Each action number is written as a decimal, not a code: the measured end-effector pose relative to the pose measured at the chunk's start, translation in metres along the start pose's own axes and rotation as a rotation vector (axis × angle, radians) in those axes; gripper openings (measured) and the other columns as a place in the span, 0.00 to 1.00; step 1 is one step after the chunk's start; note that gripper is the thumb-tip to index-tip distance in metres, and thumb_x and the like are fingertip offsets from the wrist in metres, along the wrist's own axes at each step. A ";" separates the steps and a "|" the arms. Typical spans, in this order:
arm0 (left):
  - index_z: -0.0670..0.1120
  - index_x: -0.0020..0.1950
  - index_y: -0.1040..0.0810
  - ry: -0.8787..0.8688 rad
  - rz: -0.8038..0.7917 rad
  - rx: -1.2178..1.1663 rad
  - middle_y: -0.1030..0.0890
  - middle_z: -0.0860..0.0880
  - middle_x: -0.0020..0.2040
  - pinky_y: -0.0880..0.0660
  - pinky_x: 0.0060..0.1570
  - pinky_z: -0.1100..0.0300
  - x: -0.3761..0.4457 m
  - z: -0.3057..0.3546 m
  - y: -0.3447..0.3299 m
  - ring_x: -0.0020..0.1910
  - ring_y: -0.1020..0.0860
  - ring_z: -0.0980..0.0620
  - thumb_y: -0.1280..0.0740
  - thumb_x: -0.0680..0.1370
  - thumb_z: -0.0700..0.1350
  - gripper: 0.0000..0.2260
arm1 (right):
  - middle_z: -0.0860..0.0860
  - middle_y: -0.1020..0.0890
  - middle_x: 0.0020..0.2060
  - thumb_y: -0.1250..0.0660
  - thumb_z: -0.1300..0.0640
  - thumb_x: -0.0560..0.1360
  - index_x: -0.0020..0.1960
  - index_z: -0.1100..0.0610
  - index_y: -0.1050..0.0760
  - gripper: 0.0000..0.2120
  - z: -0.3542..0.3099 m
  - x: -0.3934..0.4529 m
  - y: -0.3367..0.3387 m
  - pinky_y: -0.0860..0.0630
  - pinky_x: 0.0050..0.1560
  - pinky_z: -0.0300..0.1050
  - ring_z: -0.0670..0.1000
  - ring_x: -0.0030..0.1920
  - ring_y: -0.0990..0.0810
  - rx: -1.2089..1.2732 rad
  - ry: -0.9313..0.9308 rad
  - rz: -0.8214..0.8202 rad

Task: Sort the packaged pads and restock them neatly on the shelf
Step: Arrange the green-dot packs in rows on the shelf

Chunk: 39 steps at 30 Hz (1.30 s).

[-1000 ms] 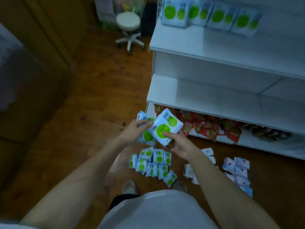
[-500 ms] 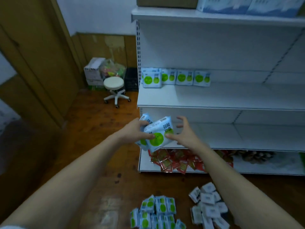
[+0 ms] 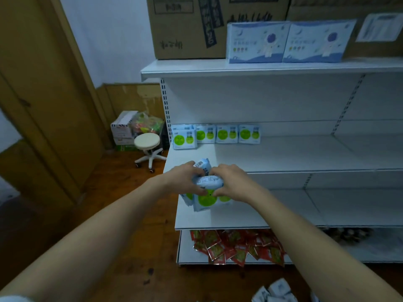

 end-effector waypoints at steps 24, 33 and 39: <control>0.49 0.72 0.30 -0.113 0.085 -0.103 0.25 0.41 0.63 0.28 0.50 0.59 0.265 -0.102 0.041 0.56 0.24 0.45 0.25 0.71 0.41 0.30 | 0.58 0.21 0.56 0.25 0.54 0.71 0.61 0.58 0.21 0.20 0.200 0.126 0.018 0.34 0.62 0.48 0.60 0.59 0.24 0.179 -0.568 0.250; 0.45 0.66 0.24 -0.122 0.180 -0.227 0.21 0.44 0.62 0.29 0.57 0.60 0.339 -0.126 0.033 0.60 0.23 0.46 0.29 0.72 0.35 0.23 | 0.58 0.29 0.63 0.34 0.52 0.77 0.69 0.55 0.28 0.21 0.243 0.241 0.023 0.38 0.63 0.47 0.61 0.64 0.31 -0.141 -0.582 0.082; 0.51 0.68 0.25 -0.065 0.238 -0.009 0.20 0.45 0.61 0.31 0.58 0.54 0.352 -0.154 0.031 0.59 0.23 0.43 0.32 0.74 0.40 0.22 | 0.61 0.35 0.66 0.35 0.57 0.78 0.72 0.53 0.31 0.23 0.255 0.275 0.003 0.32 0.66 0.57 0.64 0.71 0.41 -0.275 -0.602 0.003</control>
Point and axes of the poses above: each hand's wrist, its own x-axis towards the middle knuckle, its own y-axis out of the back of the hand, z = x × y, the point moved 5 cm from there along x, towards the middle knuckle
